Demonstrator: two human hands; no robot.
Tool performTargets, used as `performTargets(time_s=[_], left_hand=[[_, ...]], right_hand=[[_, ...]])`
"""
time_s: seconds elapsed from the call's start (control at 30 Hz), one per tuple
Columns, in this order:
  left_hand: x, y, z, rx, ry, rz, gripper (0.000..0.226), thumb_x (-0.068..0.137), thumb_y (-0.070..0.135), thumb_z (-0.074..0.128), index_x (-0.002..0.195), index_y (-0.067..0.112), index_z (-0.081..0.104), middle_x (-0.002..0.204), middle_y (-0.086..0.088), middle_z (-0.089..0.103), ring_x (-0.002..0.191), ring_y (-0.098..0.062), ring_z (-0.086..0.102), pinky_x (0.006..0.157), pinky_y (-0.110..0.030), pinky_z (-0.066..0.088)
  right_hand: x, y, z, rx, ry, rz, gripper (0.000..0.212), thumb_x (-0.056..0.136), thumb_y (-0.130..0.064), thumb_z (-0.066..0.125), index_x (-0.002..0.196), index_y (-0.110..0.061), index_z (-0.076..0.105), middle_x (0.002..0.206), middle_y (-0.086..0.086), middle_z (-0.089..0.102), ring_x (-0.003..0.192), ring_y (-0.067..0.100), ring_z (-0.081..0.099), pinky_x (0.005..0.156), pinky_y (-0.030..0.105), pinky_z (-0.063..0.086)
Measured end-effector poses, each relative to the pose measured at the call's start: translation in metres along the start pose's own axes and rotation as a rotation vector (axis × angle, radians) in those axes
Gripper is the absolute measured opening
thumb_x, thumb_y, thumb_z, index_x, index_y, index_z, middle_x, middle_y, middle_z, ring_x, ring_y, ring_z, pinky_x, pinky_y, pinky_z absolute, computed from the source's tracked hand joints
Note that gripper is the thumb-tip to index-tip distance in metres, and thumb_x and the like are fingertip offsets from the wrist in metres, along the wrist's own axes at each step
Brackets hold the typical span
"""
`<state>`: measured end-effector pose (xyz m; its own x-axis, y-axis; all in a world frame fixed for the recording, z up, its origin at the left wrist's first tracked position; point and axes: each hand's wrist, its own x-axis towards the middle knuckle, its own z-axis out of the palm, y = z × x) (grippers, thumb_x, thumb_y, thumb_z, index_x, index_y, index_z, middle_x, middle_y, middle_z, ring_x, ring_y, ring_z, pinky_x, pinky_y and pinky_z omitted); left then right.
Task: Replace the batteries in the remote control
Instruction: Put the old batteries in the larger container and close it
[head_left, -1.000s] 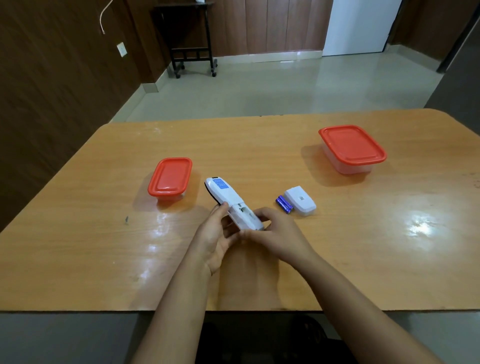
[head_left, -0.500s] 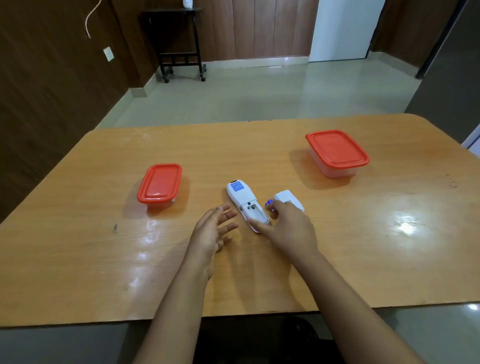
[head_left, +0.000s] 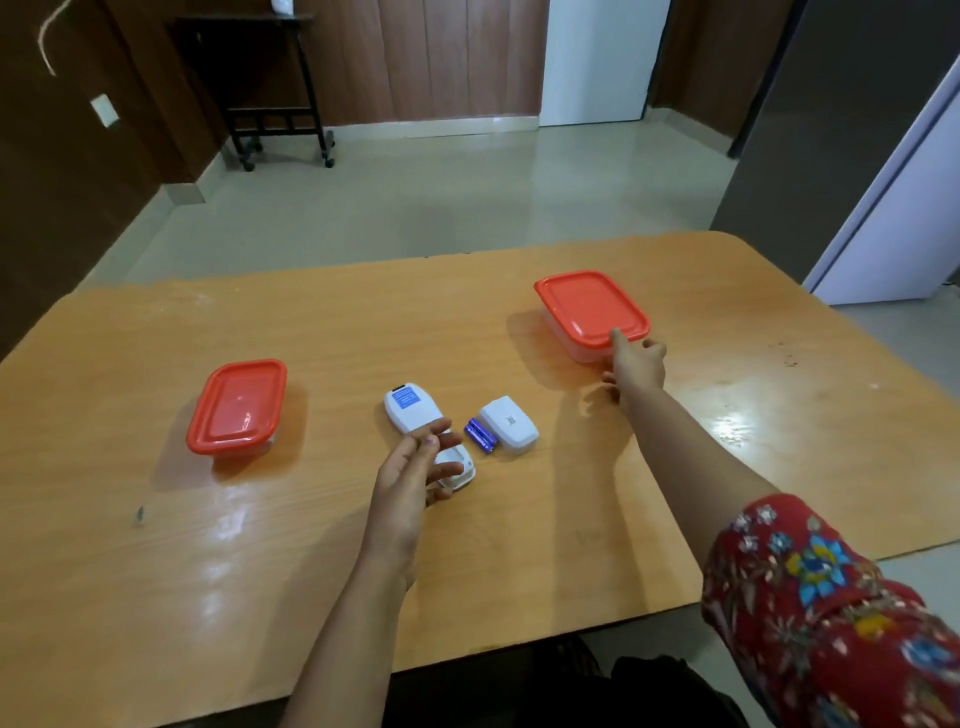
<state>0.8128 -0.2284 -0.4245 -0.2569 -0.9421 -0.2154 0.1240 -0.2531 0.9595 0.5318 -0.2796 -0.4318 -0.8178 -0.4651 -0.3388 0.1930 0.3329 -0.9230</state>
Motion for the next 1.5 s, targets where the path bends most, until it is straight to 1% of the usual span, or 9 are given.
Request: performTargets(time_s=[0.1, 0.33, 0.6, 0.67, 0.83, 1.0, 1.17, 1.3, 1.5], left_hand=[[0.001, -0.006, 0.006, 0.032, -0.019, 0.027, 0.025, 0.099, 0.017, 0.042, 0.111, 0.021, 0.064, 0.099, 0.006, 0.072, 0.075, -0.011, 0.062, 0.070, -0.029, 0.041], [-0.010, -0.014, 0.017, 0.108, -0.063, 0.212, 0.033, 0.084, 0.022, 0.058, 0.117, 0.028, 0.059, 0.107, 0.011, 0.067, 0.086, -0.008, 0.059, 0.074, -0.023, 0.049], [-0.015, -0.053, 0.056, 0.477, -0.261, 0.224, 0.092, 0.068, 0.011, 0.081, 0.141, 0.032, 0.028, 0.145, 0.004, 0.040, 0.130, -0.004, 0.042, 0.109, -0.025, 0.034], [-0.012, -0.057, 0.066, 0.525, -0.261, 0.238, 0.102, 0.059, 0.019, 0.081, 0.143, 0.034, 0.024, 0.149, 0.005, 0.034, 0.135, -0.007, 0.037, 0.112, -0.026, 0.030], [-0.009, -0.060, 0.073, 0.454, -0.128, 0.289, 0.087, 0.057, 0.017, 0.084, 0.133, 0.026, 0.041, 0.133, 0.005, 0.052, 0.119, 0.001, 0.051, 0.096, -0.010, 0.039], [-0.009, -0.063, 0.072, 0.456, -0.109, 0.324, 0.078, 0.059, 0.013, 0.086, 0.125, 0.024, 0.047, 0.127, 0.005, 0.058, 0.116, -0.005, 0.056, 0.100, -0.024, 0.045], [-0.007, -0.064, 0.073, 0.464, -0.107, 0.272, 0.080, 0.058, 0.016, 0.085, 0.124, 0.027, 0.042, 0.128, 0.003, 0.057, 0.121, -0.008, 0.053, 0.105, -0.033, 0.042], [-0.005, -0.063, 0.074, 0.502, -0.113, 0.243, 0.093, 0.058, 0.021, 0.088, 0.135, 0.024, 0.035, 0.134, 0.002, 0.057, 0.127, -0.004, 0.049, 0.104, -0.020, 0.039], [-0.005, -0.064, 0.077, 0.487, -0.097, 0.226, 0.095, 0.057, 0.021, 0.089, 0.136, 0.021, 0.037, 0.131, 0.007, 0.058, 0.118, 0.005, 0.051, 0.094, -0.003, 0.035]], right_hand=[[0.008, -0.004, -0.004, 0.043, -0.008, -0.022, 0.039, 0.087, -0.025, 0.055, 0.120, -0.010, 0.043, 0.082, 0.008, 0.061, 0.054, 0.018, 0.054, 0.047, 0.029, 0.042], [-0.005, 0.011, -0.063, -0.033, -0.055, -0.165, 0.019, 0.086, -0.024, 0.041, 0.070, -0.018, 0.049, 0.066, -0.001, 0.043, 0.062, 0.018, 0.040, 0.055, 0.029, 0.031], [-0.033, 0.031, -0.111, -0.219, -0.334, -0.218, 0.027, 0.088, -0.017, 0.041, 0.089, 0.004, 0.058, 0.081, 0.006, 0.046, 0.078, 0.021, 0.041, 0.060, 0.031, 0.029], [-0.040, 0.032, -0.112, -0.349, -0.379, -0.296, 0.025, 0.092, -0.016, 0.041, 0.097, -0.009, 0.064, 0.092, 0.007, 0.058, 0.088, 0.022, 0.051, 0.067, 0.030, 0.039], [-0.065, 0.040, -0.118, -0.942, -0.069, -0.885, 0.050, 0.091, -0.040, 0.050, 0.136, -0.019, 0.045, 0.127, 0.012, 0.051, 0.119, 0.030, 0.045, 0.097, 0.044, 0.042], [-0.100, 0.065, -0.104, -1.016, -0.505, -1.187, 0.066, 0.082, -0.065, 0.046, 0.138, -0.029, 0.046, 0.149, -0.004, 0.041, 0.139, 0.019, 0.033, 0.114, 0.037, 0.023], [-0.088, 0.081, -0.097, -0.973, -0.346, -1.419, 0.063, 0.086, -0.062, 0.042, 0.129, -0.019, 0.059, 0.138, 0.004, 0.056, 0.128, 0.027, 0.052, 0.101, 0.045, 0.045], [-0.084, 0.091, -0.089, -0.943, -0.174, -1.621, 0.062, 0.096, -0.057, 0.030, 0.122, -0.013, 0.065, 0.128, 0.010, 0.063, 0.119, 0.030, 0.059, 0.094, 0.042, 0.048], [-0.077, 0.100, -0.082, -0.780, -0.031, -1.739, 0.046, 0.096, -0.047, 0.045, 0.111, -0.012, 0.072, 0.118, 0.008, 0.069, 0.110, 0.026, 0.066, 0.089, 0.039, 0.046]])
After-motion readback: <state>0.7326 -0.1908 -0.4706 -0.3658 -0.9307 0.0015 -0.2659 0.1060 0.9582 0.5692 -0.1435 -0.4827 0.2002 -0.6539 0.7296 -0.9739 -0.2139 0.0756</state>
